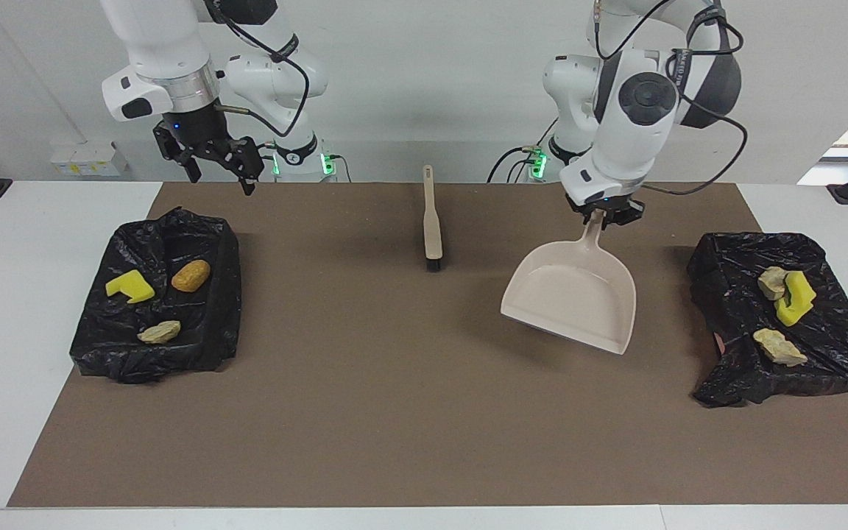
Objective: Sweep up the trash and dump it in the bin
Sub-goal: 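Return the empty dustpan with the left gripper to the table center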
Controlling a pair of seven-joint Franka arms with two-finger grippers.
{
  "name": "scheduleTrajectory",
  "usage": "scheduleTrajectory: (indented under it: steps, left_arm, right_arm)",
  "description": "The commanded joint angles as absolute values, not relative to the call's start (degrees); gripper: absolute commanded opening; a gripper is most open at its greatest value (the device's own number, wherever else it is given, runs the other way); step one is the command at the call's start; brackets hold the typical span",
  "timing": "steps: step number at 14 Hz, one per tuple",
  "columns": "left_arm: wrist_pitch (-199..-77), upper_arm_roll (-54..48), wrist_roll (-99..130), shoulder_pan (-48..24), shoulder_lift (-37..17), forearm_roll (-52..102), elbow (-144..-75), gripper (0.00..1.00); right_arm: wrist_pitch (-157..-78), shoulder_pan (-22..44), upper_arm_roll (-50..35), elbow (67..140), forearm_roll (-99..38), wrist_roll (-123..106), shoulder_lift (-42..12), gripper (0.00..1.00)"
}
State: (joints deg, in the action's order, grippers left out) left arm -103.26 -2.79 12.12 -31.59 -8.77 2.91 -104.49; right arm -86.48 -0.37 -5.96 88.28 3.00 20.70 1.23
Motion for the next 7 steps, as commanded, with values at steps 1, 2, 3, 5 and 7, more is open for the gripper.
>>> scheduleTrajectory:
  steps: [1, 2, 3, 5, 7]
  left_arm:
    - [-105.3, -1.5, 18.9, -35.8, -15.0, 6.1, -97.8, 0.00]
    - [-106.4, -1.5, 20.2, -36.1, -16.9, 7.4, -96.3, 0.00]
    - [-108.0, -1.5, 21.1, -36.1, -18.4, 8.3, -95.1, 0.00]
    - [-111.3, -1.5, 23.4, -36.1, -20.5, 10.6, -94.6, 0.00]
    - [-115.9, -1.6, 26.4, -36.7, -22.8, 11.5, -94.7, 0.00]
  right_arm:
    - [-85.3, -1.1, -6.2, 87.2, 2.8, 19.1, 0.9, 1.00]
    - [-85.2, -1.0, -6.2, 87.2, 2.8, 19.1, 0.9, 1.00]
    - [-85.1, -1.0, -6.2, 87.3, 2.8, 19.1, 0.9, 1.00]
    - [-85.4, -1.0, -6.2, 87.2, 2.8, 19.1, 0.9, 1.00]
    - [-85.4, -1.1, -6.2, 87.3, 2.8, 19.1, 0.9, 1.00]
